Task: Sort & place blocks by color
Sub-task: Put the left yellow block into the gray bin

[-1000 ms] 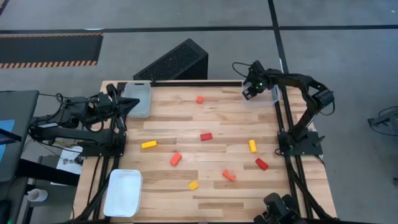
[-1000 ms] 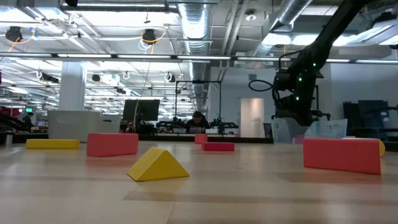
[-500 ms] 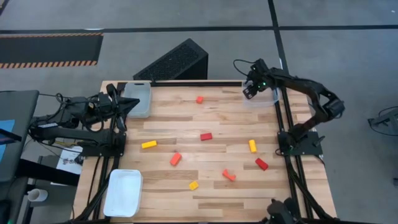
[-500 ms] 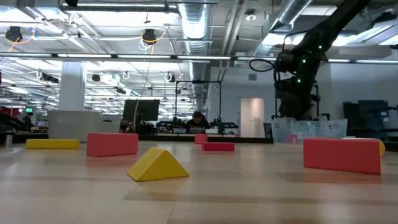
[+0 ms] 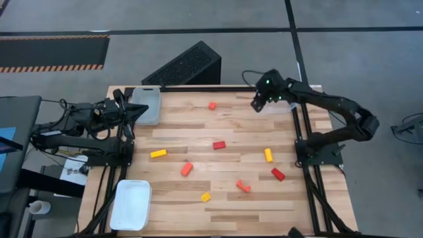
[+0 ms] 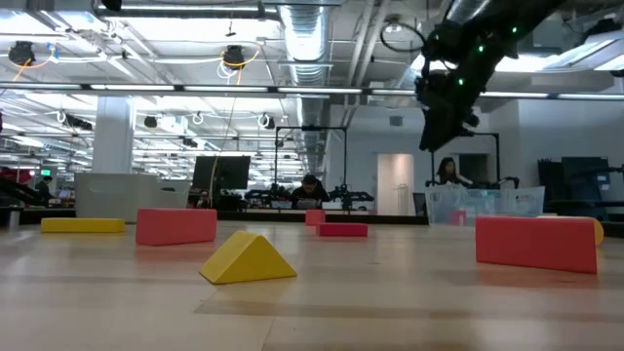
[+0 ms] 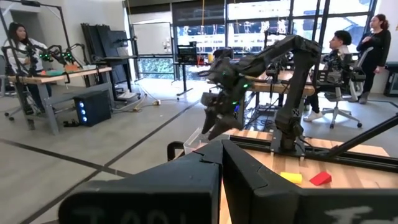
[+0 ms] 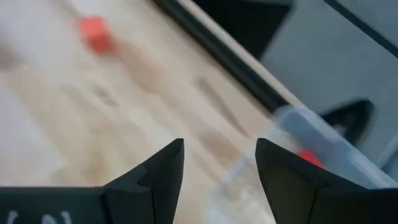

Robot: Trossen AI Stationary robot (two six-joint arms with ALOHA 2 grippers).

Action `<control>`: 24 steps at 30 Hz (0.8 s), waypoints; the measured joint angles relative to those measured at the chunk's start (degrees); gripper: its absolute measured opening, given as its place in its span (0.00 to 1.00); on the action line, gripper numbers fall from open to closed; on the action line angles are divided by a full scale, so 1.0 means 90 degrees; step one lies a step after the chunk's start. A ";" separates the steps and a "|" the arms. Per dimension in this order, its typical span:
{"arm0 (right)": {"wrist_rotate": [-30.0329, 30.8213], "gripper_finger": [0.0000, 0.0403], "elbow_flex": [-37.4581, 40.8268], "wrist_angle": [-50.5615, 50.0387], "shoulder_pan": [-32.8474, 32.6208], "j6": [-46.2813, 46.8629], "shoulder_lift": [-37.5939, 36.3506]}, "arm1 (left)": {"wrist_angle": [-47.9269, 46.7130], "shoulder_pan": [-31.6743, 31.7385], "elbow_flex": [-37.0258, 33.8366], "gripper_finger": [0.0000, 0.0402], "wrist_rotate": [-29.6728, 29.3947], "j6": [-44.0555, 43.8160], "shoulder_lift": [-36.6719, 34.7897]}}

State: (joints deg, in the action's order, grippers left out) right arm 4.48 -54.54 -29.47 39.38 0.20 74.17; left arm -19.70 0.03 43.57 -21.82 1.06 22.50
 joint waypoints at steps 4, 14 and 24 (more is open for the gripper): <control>0.0001 0.54 0.0000 0.0087 -0.0856 0.0027 -0.0070 | -0.0032 0.0001 0.0000 0.00 0.0000 0.0000 0.0002; 0.0043 0.54 -0.0002 0.1060 -0.2645 -0.0265 0.0428 | -0.0036 0.0001 0.0000 0.00 -0.0168 -0.0028 0.0002; 0.0011 0.64 -0.0002 0.2099 -0.3215 -0.0409 0.1741 | -0.0036 0.0000 0.0000 0.00 -0.0170 -0.0040 0.0002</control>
State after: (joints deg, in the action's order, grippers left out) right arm 4.58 -54.57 -10.59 10.45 -3.48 89.83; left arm -20.02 0.02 43.57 -23.35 0.70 22.52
